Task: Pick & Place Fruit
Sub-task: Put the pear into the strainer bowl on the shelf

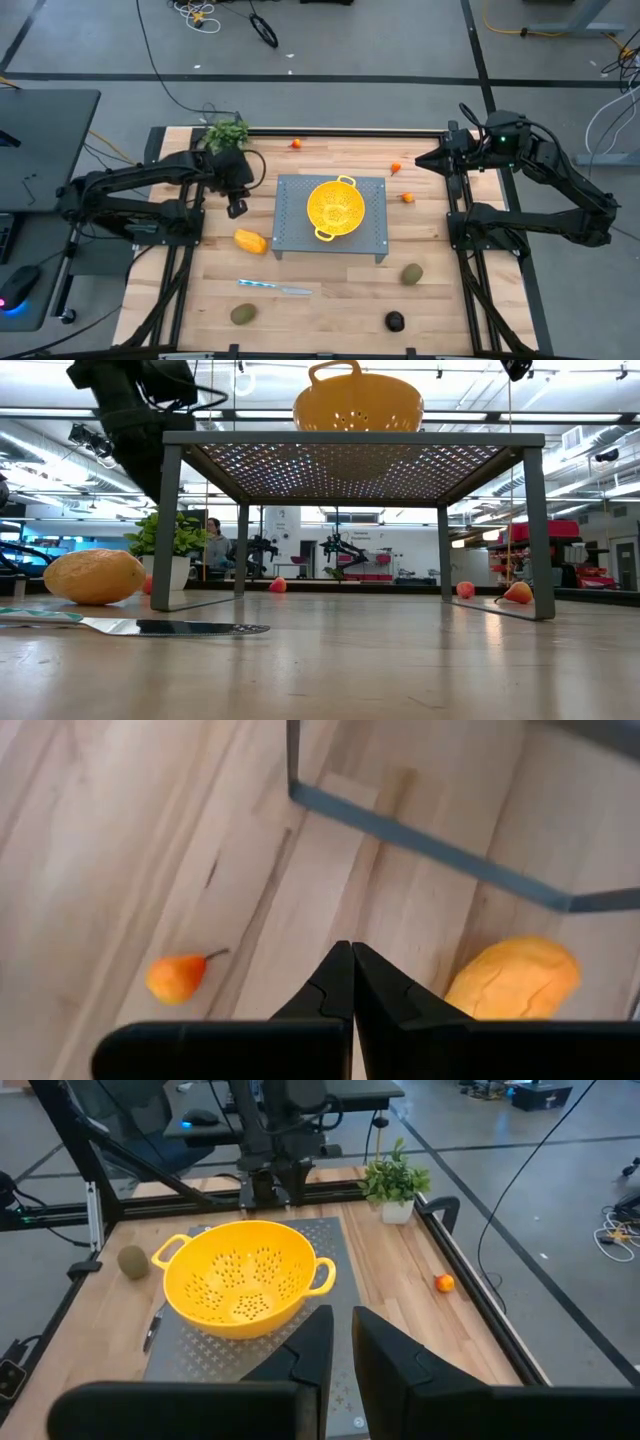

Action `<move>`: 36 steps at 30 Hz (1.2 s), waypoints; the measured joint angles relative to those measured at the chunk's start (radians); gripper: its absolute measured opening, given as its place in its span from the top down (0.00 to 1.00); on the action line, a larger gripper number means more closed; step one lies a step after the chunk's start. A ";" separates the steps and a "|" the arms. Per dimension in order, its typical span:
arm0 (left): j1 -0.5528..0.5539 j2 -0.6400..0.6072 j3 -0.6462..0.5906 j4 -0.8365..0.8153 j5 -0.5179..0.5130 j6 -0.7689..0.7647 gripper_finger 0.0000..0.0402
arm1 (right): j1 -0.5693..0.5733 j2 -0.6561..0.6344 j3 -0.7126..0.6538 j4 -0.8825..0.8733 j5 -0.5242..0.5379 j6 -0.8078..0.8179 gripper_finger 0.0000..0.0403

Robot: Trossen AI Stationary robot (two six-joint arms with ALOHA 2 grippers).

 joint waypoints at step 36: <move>0.276 0.000 -0.015 -0.006 0.036 0.311 0.94 | 0.000 0.002 0.000 0.001 0.010 0.011 0.88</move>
